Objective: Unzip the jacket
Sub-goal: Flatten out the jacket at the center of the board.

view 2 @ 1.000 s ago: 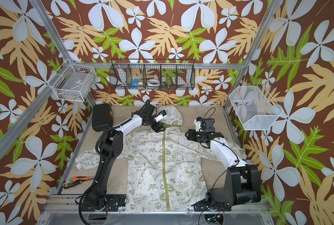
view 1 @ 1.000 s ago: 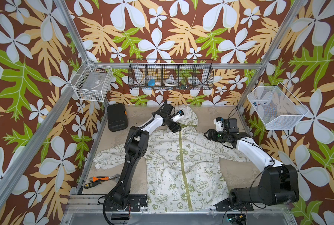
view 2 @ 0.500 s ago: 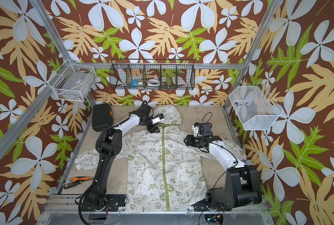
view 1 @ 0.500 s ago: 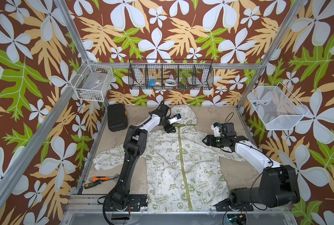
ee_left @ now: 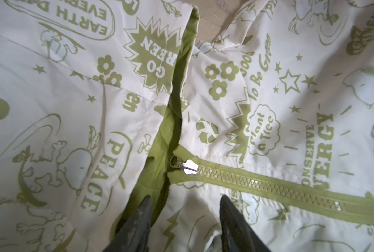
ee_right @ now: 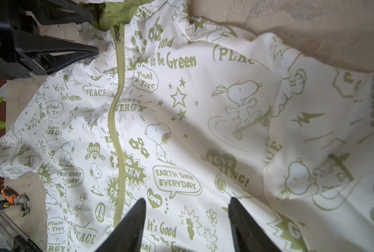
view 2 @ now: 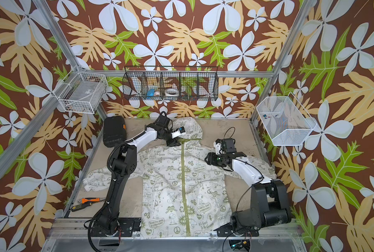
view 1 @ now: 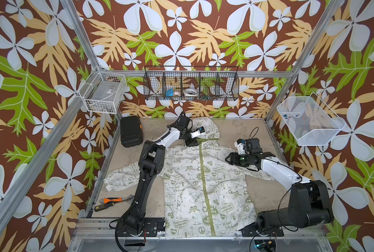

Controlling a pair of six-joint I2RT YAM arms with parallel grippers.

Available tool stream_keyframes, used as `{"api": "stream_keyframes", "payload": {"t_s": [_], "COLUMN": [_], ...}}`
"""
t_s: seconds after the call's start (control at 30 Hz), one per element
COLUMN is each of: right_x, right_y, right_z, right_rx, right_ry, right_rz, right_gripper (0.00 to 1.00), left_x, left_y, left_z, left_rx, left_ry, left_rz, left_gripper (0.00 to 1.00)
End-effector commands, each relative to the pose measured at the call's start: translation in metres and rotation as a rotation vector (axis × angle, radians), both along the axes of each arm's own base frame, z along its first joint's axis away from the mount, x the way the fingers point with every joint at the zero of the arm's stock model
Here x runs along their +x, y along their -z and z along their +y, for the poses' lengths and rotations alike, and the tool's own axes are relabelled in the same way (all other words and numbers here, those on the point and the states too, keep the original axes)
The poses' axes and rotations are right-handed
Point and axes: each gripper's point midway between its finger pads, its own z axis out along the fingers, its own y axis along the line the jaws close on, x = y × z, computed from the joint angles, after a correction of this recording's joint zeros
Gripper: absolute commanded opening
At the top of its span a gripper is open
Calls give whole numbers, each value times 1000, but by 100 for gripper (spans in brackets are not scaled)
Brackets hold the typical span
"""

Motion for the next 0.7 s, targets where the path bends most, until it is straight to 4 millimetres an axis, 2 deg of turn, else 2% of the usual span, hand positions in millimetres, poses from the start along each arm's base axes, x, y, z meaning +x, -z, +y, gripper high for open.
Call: {"api": "stream_keyframes", "payload": {"t_s": [0.0, 0.17, 0.23, 0.33, 0.4, 0.57, 0.67], "right_x": [2, 2, 2, 3, 5, 21, 34], "right_y": [0, 4, 5, 5, 4, -6, -14], "right_z": [1, 2, 2, 3, 4, 13, 17], "right_rx": [-3, -5, -7, -7, 0, 52, 66], "right_ry": [-12, -17, -18, -20, -20, -13, -5], "right_rz": [-9, 2, 4, 5, 4, -20, -40], "right_gripper": [60, 60, 60, 60, 60, 60, 61], "left_x": [-2, 2, 3, 4, 4, 5, 7], "left_y": [10, 16, 15, 15, 14, 8, -4], "left_z": [2, 3, 3, 4, 4, 5, 5], "left_rx": [16, 26, 25, 26, 22, 11, -11], "left_ry": [9, -6, -14, -22, -29, -38, -52], "left_rz": [9, 6, 4, 1, -9, -39, -77], "left_gripper": [53, 47, 37, 31, 20, 0, 0]}}
